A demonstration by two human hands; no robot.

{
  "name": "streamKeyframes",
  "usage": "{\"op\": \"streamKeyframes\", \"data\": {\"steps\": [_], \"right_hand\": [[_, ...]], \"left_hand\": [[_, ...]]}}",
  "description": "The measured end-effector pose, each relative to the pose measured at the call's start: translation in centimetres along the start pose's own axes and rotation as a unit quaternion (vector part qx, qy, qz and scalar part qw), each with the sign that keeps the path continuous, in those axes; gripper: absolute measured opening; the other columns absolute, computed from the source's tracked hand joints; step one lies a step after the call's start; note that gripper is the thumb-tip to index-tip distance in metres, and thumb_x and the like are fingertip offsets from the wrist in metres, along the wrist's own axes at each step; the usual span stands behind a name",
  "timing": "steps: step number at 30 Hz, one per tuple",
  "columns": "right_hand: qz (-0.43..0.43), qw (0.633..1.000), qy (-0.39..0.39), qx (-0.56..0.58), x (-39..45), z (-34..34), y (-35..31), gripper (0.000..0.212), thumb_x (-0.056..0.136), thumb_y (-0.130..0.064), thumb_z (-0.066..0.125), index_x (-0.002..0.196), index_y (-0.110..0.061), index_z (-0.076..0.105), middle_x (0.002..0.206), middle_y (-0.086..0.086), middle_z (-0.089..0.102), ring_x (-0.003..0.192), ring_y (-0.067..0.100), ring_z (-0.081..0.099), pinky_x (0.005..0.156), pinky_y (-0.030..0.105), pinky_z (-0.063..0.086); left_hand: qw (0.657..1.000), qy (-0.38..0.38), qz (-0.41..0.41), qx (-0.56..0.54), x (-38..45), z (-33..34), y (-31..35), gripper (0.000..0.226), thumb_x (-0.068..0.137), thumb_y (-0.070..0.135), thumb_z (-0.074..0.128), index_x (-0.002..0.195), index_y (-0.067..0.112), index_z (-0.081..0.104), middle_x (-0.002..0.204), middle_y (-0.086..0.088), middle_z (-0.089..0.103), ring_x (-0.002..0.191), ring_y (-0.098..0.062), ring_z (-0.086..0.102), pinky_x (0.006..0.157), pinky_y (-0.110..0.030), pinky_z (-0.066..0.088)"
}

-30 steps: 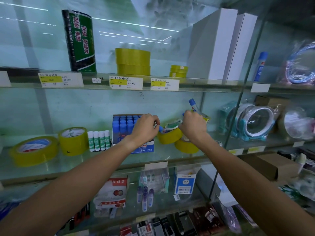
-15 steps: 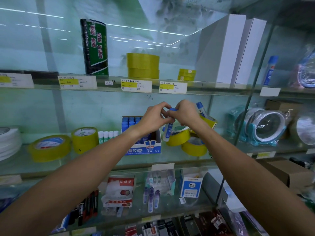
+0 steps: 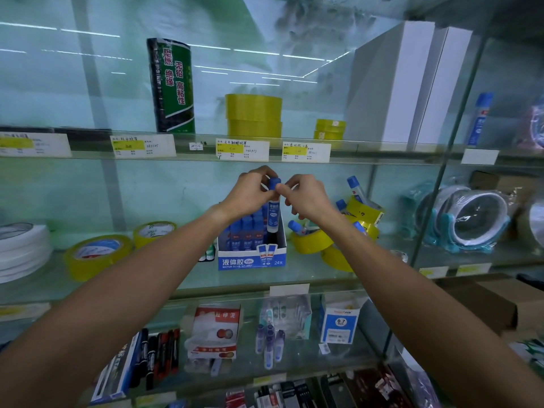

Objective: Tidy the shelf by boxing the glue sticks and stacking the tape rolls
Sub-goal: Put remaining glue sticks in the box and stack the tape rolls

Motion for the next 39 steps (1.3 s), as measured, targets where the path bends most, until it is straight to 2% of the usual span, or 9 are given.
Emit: {"op": "streamKeyframes", "data": {"steps": [6, 11, 15, 19, 25, 29, 34, 36, 39], "right_hand": [[-0.006, 0.999, -0.014, -0.048, -0.6, 1.0, 1.7, 0.025, 0.090, -0.045, 0.058, 0.090, -0.020, 0.062, 0.087, 0.007, 0.070, 0.071, 0.024, 0.066, 0.066, 0.044, 0.060], [0.007, 0.997, -0.040, -0.072, -1.3, 1.7, 3.6, 0.022, 0.092, -0.041, 0.058, 0.091, -0.020, 0.062, 0.086, 0.007, 0.069, 0.066, 0.022, 0.064, 0.064, 0.042, 0.060], [0.007, 0.992, -0.071, -0.104, -1.7, 2.3, 4.8, 0.022, 0.092, -0.038, 0.057, 0.093, -0.017, 0.062, 0.082, 0.006, 0.068, 0.069, 0.022, 0.063, 0.064, 0.037, 0.058], [0.008, 0.984, -0.057, -0.170, -1.8, 2.2, 5.8, 0.020, 0.092, -0.033, 0.057, 0.096, -0.015, 0.065, 0.088, 0.009, 0.066, 0.085, 0.027, 0.062, 0.065, 0.032, 0.048], [0.048, 0.976, -0.030, -0.212, -1.1, 1.1, 8.2, 0.016, 0.088, -0.020, 0.056, 0.096, -0.011, 0.065, 0.099, 0.013, 0.067, 0.093, 0.033, 0.063, 0.067, 0.033, 0.048], [0.100, 0.954, 0.007, -0.283, -1.3, -0.3, 10.2, 0.022, 0.087, -0.011, 0.052, 0.108, -0.008, 0.059, 0.112, 0.015, 0.060, 0.098, 0.034, 0.061, 0.071, 0.036, 0.047], [0.189, 0.889, -0.016, -0.417, -2.1, -1.7, 12.7, 0.049, 0.091, -0.031, 0.054, 0.135, -0.013, 0.039, 0.130, 0.018, 0.041, 0.112, 0.037, 0.051, 0.077, 0.042, 0.050], [0.236, 0.888, -0.006, -0.395, -2.5, -2.1, 13.4, 0.049, 0.092, -0.035, 0.055, 0.132, -0.013, 0.038, 0.132, 0.020, 0.038, 0.112, 0.040, 0.050, 0.070, 0.045, 0.049], [0.229, 0.910, 0.005, -0.345, -2.6, -2.3, 14.3, 0.037, 0.095, -0.024, 0.052, 0.129, -0.010, 0.044, 0.127, 0.018, 0.051, 0.112, 0.037, 0.056, 0.082, 0.045, 0.053]], "left_hand": [[0.999, 0.016, -0.022, 0.042, 0.4, 1.0, -2.2, 0.031, 0.083, 0.013, 0.072, 0.109, 0.017, 0.056, 0.095, -0.006, 0.065, 0.072, -0.010, 0.066, 0.062, -0.017, 0.052], [0.995, 0.015, -0.052, 0.080, 0.7, 2.1, -4.2, 0.033, 0.078, 0.011, 0.075, 0.106, 0.016, 0.058, 0.092, -0.009, 0.068, 0.075, -0.018, 0.064, 0.061, -0.020, 0.048], [0.989, 0.025, -0.075, 0.125, 0.9, 2.5, -5.2, 0.034, 0.075, 0.014, 0.077, 0.105, 0.012, 0.062, 0.100, -0.009, 0.067, 0.087, -0.021, 0.062, 0.074, -0.032, 0.054], [0.984, 0.022, -0.100, 0.148, 1.3, 3.2, -5.5, 0.027, 0.074, 0.011, 0.075, 0.099, 0.009, 0.065, 0.099, -0.008, 0.065, 0.090, -0.022, 0.060, 0.077, -0.033, 0.053], [0.968, -0.018, -0.130, 0.212, 1.9, 4.5, -5.5, 0.021, 0.068, 0.009, 0.073, 0.089, 0.006, 0.069, 0.091, -0.012, 0.069, 0.087, -0.029, 0.063, 0.076, -0.035, 0.054], [0.954, -0.044, -0.145, 0.259, 2.1, 5.2, -6.1, 0.024, 0.067, 0.015, 0.074, 0.090, 0.010, 0.069, 0.089, -0.010, 0.069, 0.086, -0.029, 0.063, 0.071, -0.032, 0.048], [0.941, -0.065, -0.139, 0.301, 2.5, 5.9, -6.5, 0.030, 0.069, 0.020, 0.074, 0.095, 0.012, 0.063, 0.096, -0.013, 0.065, 0.096, -0.033, 0.057, 0.079, -0.036, 0.042], [0.941, -0.067, -0.131, 0.305, 2.4, 6.0, -6.6, 0.031, 0.070, 0.021, 0.073, 0.097, 0.013, 0.062, 0.098, -0.013, 0.064, 0.097, -0.033, 0.056, 0.079, -0.037, 0.041], [0.945, -0.059, -0.111, 0.302, 2.3, 6.1, -6.6, 0.036, 0.072, 0.024, 0.072, 0.104, 0.013, 0.059, 0.104, -0.014, 0.061, 0.101, -0.034, 0.053, 0.082, -0.040, 0.042]]}}
Point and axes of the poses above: each hand's wrist, its own x-axis towards the middle knuckle, its own z-axis out of the palm, y = z × x, the point moved 3 cm from there along x, towards the middle knuckle
